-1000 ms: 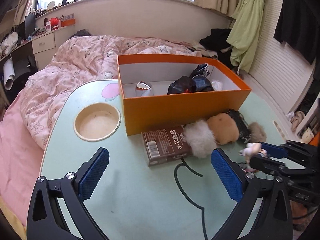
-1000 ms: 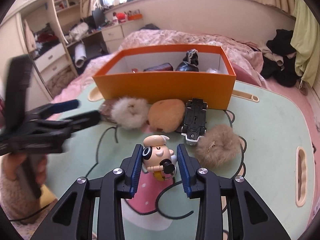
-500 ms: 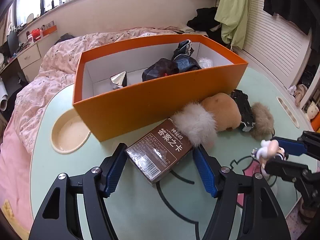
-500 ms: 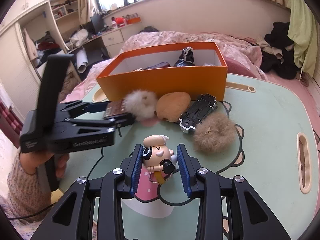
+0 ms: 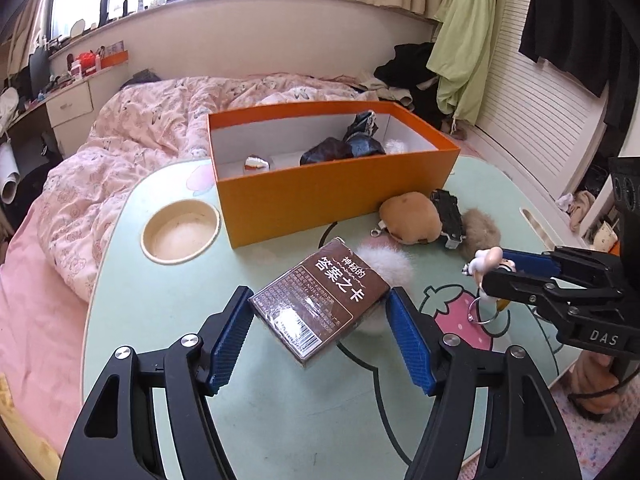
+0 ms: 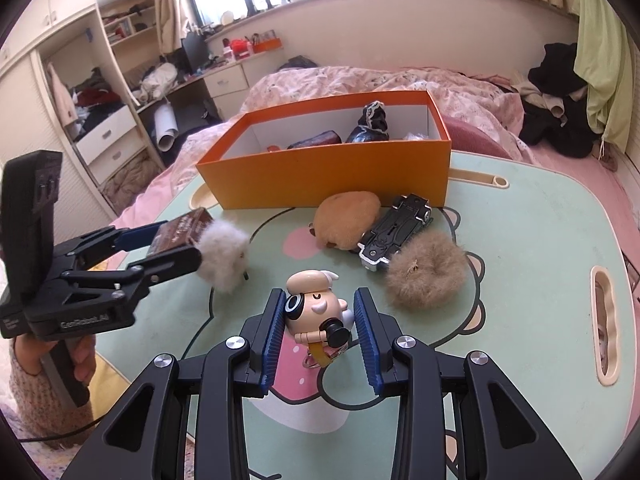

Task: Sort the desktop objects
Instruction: 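Grasp and lift the brown card box with the left gripper while the right holds the figurine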

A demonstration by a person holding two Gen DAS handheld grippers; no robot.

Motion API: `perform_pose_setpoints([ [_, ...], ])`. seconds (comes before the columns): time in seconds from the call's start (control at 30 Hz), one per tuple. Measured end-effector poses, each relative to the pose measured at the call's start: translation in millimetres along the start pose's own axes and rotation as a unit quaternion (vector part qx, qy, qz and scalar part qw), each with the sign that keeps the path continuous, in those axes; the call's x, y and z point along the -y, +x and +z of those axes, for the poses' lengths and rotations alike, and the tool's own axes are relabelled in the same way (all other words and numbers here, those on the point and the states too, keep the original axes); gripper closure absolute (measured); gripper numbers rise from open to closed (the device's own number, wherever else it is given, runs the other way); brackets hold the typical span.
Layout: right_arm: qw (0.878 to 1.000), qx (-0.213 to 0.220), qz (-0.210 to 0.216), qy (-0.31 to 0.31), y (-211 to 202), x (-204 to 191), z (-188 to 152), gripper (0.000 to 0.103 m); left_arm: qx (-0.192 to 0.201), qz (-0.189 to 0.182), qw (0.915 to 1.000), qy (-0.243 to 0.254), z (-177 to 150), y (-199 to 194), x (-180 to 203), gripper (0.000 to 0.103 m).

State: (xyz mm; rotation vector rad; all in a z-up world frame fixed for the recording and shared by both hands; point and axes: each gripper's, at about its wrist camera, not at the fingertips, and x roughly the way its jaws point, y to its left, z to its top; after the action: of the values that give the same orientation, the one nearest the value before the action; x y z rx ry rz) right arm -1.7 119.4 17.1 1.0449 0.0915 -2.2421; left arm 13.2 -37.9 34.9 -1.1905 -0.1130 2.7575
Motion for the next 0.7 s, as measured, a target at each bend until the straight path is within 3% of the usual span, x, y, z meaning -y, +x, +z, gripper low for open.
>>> perform_pose_setpoints([
  [0.13, 1.000, -0.001, 0.002, 0.008, 0.2, 4.2, -0.6, 0.070, -0.023, -0.001, 0.9997, 0.000, -11.6, 11.2, -0.5, 0.034],
  [0.5, 1.000, -0.007, 0.002, 0.008, 3.3, 5.5, -3.1, 0.070, -0.036, 0.005, 0.9993, -0.006, -29.1, 5.5, -11.1, 0.034],
  [0.7, 1.000, -0.009, 0.002, 0.013, 4.3, 7.1, -4.6, 0.070, -0.037, 0.017, 0.9991, 0.014, -32.2, 6.9, -8.3, 0.026],
])
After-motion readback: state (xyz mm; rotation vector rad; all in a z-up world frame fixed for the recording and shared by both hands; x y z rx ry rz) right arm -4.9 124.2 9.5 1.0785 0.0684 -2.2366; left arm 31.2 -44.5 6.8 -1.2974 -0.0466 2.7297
